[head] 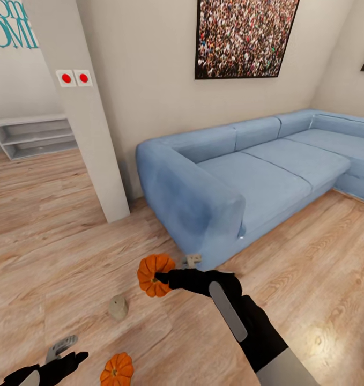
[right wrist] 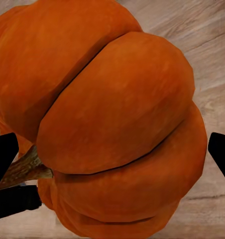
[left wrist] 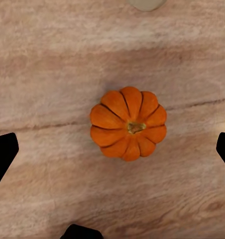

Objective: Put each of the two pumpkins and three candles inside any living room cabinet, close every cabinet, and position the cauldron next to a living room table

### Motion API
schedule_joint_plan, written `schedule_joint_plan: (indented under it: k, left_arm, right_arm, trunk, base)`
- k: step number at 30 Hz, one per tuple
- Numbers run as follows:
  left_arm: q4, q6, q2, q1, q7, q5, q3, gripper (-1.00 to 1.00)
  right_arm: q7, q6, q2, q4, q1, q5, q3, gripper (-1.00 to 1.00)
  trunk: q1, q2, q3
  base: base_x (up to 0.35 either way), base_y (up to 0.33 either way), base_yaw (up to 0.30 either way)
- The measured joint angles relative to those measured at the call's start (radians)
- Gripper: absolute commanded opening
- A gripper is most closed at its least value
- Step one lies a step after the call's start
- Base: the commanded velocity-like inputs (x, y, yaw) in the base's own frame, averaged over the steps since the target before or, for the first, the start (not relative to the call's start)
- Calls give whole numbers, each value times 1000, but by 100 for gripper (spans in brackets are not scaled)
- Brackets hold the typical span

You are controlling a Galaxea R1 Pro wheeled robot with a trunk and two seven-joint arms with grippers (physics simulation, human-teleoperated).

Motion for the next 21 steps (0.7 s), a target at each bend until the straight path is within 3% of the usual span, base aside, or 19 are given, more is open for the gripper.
schedule_joint_plan:
  k: [7,15,21]
  left_arm:
    - [3,-1,6,0,-49,-2,10,100]
    - [6,0,25,0,-71,-1,36,100]
    - [7,5,46,0,-167,-3,38,100]
  right_arm:
    - [-5,4,0,-30,-2,6,63,-100]
    - [-6,4,-1,-77,-2,7,68,-100]
    - [-6,4,-3,-120,-2,6,66,-100]
  trunk:
    - [27,-49,-22]
    - [58,-105,-47]
    - [81,-147,-66]
  base:
    - [0,0,0]
    - [0,0,0]
    - [0,0,0]
